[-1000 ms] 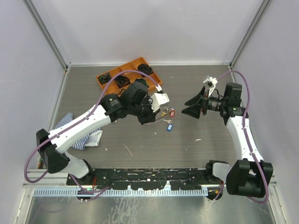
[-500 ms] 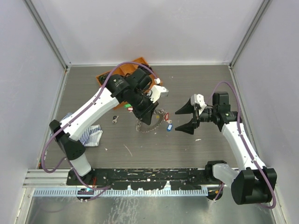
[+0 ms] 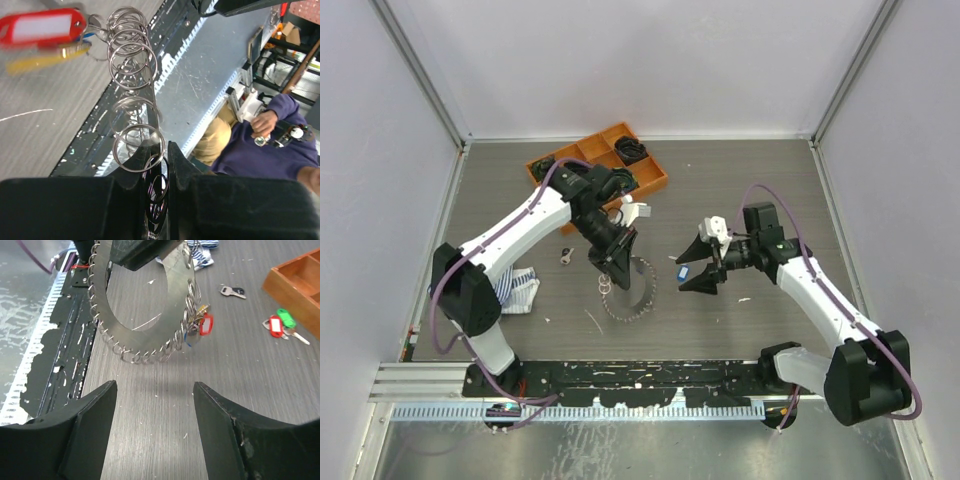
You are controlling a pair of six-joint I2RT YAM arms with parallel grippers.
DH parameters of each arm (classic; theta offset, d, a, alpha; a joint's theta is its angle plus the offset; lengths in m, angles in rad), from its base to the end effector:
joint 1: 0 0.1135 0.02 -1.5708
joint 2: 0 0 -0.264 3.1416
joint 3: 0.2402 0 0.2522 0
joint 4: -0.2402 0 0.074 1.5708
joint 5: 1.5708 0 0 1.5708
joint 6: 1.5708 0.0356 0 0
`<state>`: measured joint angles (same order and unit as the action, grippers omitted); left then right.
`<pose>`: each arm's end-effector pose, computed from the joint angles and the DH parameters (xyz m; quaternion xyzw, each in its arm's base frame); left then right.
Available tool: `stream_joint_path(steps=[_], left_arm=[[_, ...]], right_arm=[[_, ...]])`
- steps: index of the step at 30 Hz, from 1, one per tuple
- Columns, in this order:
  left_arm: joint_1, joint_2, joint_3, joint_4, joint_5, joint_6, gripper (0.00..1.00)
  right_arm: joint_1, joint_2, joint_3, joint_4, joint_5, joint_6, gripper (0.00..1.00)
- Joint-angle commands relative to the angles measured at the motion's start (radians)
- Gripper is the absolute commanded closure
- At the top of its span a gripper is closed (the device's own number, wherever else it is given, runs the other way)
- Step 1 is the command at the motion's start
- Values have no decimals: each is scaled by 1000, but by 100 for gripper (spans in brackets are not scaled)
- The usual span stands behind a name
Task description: Remove the keys from the keyring
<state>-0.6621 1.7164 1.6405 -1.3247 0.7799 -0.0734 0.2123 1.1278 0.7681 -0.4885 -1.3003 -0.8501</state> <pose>0.2401 -0.2189 0.3181 -0.2983 -0.8726 0.3817 0.0628 0.2005 0.0783 0.2593 -0.5617 0.5336 0.4495 0.4447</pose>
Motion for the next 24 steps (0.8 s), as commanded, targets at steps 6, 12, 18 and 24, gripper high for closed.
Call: stream_joint_path(steps=[6,12,18,24], left_arm=[[-72,-106,-109,9,19,22,100],[-154,-84,-101,-78,-203,83,100],[-181,-56,-25,-156,-439,113,100],[-194,-60,-2,-192,-575,168,100]], right_arm=[[97,48,-5,20,24,-170,27],[203,40,-32,29,95,-274,26],[204,34,-43,32,126,-282,27],[187,18,-27,32,102,-235,27]])
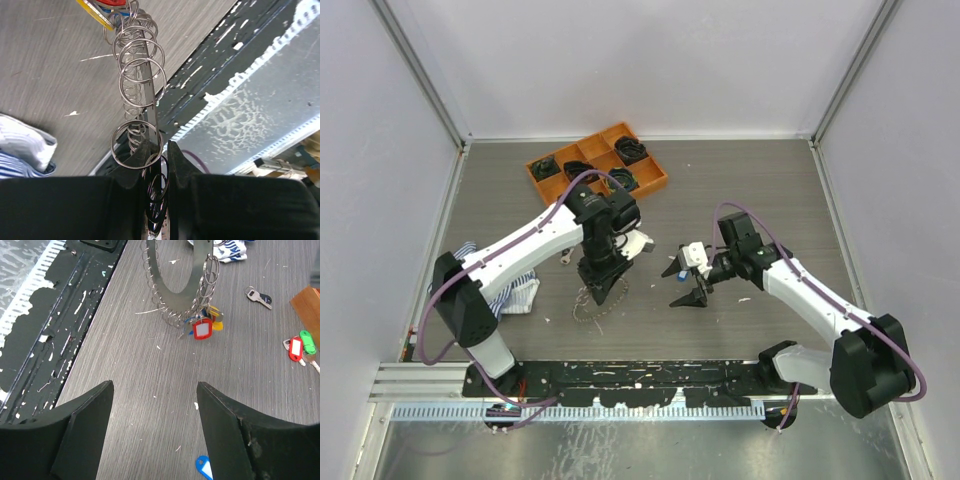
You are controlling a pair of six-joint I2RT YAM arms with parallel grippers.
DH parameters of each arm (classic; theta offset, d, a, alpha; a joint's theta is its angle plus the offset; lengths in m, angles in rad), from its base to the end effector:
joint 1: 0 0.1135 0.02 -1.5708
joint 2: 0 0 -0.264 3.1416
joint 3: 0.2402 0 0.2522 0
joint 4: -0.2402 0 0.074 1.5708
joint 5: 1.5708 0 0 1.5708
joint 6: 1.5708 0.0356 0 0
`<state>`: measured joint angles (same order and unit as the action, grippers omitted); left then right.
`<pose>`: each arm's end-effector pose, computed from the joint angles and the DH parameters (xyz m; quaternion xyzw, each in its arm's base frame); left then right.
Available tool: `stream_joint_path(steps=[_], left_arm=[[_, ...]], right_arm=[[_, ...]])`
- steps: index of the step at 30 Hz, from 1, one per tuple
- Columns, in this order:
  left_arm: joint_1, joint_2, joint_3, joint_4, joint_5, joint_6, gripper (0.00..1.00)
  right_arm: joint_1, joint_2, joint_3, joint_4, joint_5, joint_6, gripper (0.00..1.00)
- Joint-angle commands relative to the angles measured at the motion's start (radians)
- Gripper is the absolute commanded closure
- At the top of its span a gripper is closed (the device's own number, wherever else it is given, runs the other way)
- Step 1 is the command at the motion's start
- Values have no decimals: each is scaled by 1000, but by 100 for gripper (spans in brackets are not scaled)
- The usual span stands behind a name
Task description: Remove the keys from the keyring
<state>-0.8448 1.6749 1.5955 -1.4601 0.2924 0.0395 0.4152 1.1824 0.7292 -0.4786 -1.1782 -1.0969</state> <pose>0.1913 -0.2310 0.3084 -0.4253 -0.8931 0.1401 0.0428 0.1869 0.1183 0.2342 -0.6685 0.4546 0.4098 0.4225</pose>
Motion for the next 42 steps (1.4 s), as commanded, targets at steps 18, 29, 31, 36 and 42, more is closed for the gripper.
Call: stream_joint_path(steps=[18,29,31,36,42], left_arm=[[127,-74,-19,172,589,-153,100],[243,-152,-468,1170,724,-1200,100],[246,-166,-550,1331,668,-1373,100],[257,-194,-655,1560,491,-1696,100],[257,-261,-707,1644,292,-1826,100]], right_arm=[[-77,-116,52,42,-20,182,28],[-58,-220,100,-110,-29,40,19],[-40,-237,100,-63,30,86,17],[-26,-275,114,-33,170,132,9],[-12,-310,97,-12,182,148,5]])
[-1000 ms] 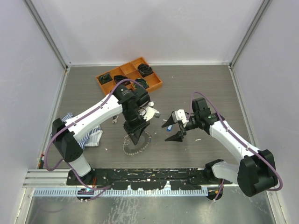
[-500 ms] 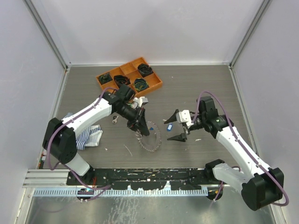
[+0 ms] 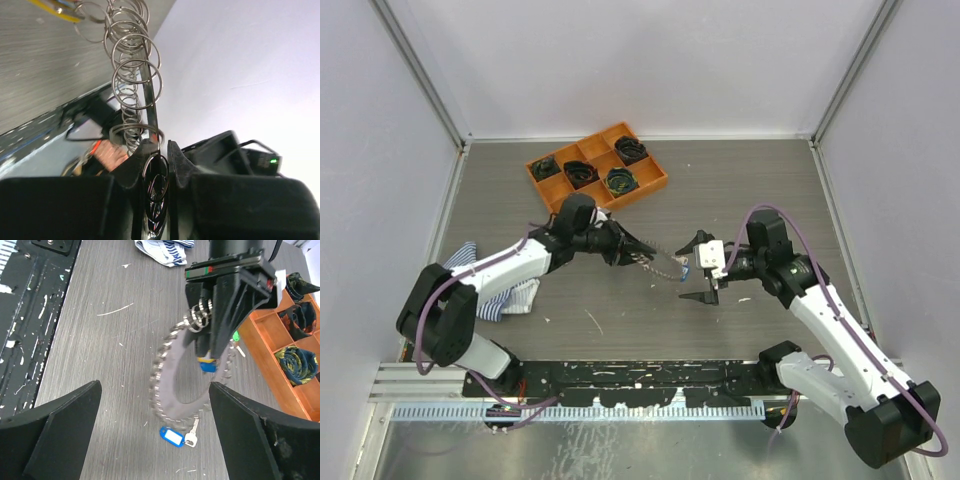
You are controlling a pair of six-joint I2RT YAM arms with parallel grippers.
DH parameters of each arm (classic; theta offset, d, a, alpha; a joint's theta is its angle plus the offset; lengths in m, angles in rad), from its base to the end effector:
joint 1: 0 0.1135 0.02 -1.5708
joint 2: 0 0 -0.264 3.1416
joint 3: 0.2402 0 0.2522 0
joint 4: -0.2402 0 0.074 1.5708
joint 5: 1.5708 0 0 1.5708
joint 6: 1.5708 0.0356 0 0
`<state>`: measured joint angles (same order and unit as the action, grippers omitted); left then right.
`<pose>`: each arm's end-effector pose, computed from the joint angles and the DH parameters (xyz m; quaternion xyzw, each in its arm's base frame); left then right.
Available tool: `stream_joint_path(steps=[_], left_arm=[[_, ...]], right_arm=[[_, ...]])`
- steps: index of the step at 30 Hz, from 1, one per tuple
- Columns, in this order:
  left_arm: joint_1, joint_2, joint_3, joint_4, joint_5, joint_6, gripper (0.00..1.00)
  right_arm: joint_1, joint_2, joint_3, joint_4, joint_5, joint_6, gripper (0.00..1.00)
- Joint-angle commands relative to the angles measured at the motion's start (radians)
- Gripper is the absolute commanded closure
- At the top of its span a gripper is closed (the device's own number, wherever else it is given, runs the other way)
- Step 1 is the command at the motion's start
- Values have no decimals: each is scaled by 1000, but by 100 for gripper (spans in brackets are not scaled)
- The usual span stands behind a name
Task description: Remove the keys from the keyring
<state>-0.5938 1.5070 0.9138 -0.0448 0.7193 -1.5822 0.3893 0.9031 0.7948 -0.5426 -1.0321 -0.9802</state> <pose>0.2527 -0.1989 0.2297 0.2572 -0.8111 0.5187 0.0830 0.1549 0.0966 0.2981 -0.6626 0.4652 0.3106 0.4981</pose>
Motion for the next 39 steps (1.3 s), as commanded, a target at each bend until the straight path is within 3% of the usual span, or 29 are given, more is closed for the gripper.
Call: stream_joint_path(steps=[1,7,19,24,28,31,34,36,39], left_arm=[[7,-108,-44,257,-168,-226,100],[-3,-169,-120,333,-282,-301,100],[-38,-166,-122,365,-300,-323,100],[-53,-158,-112,373,-288,-326,100],[-54,-170,-117,371,-288,-328,100],[-55,-171,-119,377,-281,-332,100],[-55,-181,-121,379,-284,-332,100],[-55,-197,-129,365,-298,-329,93],[-55,-227,-146,350,-312,-321,77]], right_arm=[[16,-34,31,61,48,39,5],[44,-34,-15,296,251,218,6],[210,22,-162,613,541,141,16],[266,56,-189,721,680,104,29],[284,59,-209,748,705,72,43],[302,57,-214,749,712,63,63],[308,57,-202,737,725,72,90],[307,55,-187,717,723,101,99],[297,45,-161,676,704,137,99]])
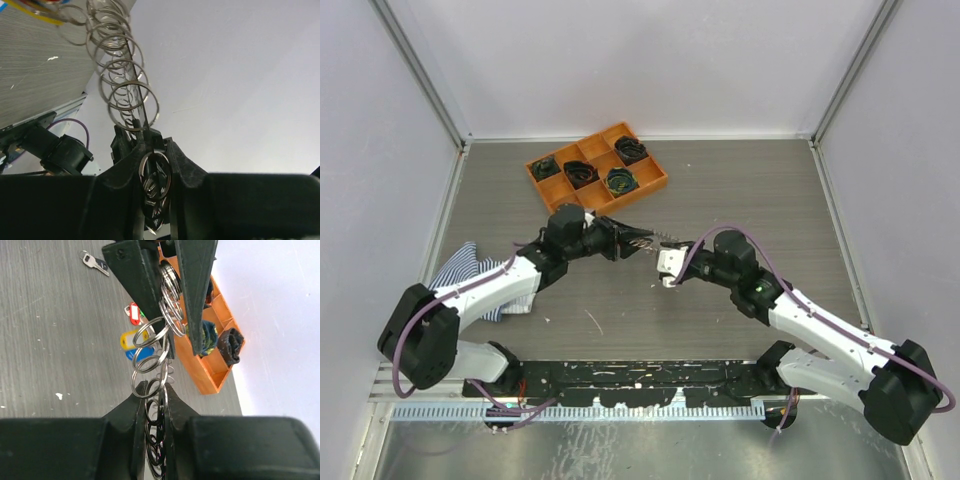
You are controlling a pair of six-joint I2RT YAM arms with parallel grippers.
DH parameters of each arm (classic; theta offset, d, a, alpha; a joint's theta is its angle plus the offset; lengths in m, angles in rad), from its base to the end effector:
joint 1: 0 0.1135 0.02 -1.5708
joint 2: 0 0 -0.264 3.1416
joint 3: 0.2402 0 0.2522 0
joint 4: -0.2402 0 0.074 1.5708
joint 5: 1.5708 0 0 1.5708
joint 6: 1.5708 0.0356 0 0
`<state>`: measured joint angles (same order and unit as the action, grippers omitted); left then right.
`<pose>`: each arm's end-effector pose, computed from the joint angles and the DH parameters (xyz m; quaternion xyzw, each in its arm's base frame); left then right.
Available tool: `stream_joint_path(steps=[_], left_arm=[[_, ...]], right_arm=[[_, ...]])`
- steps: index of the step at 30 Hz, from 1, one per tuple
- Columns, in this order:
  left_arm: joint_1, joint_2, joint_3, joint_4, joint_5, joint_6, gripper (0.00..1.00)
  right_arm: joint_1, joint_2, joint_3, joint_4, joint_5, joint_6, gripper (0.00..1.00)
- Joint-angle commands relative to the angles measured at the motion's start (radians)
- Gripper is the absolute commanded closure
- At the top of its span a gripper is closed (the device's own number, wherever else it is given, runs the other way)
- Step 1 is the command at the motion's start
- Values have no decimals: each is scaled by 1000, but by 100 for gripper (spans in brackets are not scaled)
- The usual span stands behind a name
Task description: Remove the keys from the keyring
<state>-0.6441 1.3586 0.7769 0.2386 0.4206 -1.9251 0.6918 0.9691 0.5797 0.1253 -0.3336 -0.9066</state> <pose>0.2330 -0.1932 0.2513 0.3813 -0.7128 0.5886 0.0047 0.1650 0.1518 0.2655 -0.6316 0.4737 0.0668 0.6101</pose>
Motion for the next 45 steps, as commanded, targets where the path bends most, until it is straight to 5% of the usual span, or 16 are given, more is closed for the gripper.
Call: stream_joint_path(steps=[1,10,18,24,31,37,45], left_arm=[[-5,-81,-11,63,-14,28,73],[6,-206,-78,128,26,257,45],[20,-568,-262,125,26,925,34],[-16,-809,-474,282,-52,1451,30],[-134,-670,-538,517,-151,1906,29],[-134,-476,-542,658,-145,1985,36],[-135,-133,-543,1039,-128,1999,36]], right_arm=[[-14,-24,61,-5,-3,80,99],[-148,-31,194,-208,-175,158,99],[-306,-4,340,-487,-455,178,99],[-329,117,525,-717,-561,127,99],[-349,193,716,-957,-649,-45,99],[-353,201,751,-1034,-641,-111,99],[-365,205,768,-1096,-666,-153,99]])
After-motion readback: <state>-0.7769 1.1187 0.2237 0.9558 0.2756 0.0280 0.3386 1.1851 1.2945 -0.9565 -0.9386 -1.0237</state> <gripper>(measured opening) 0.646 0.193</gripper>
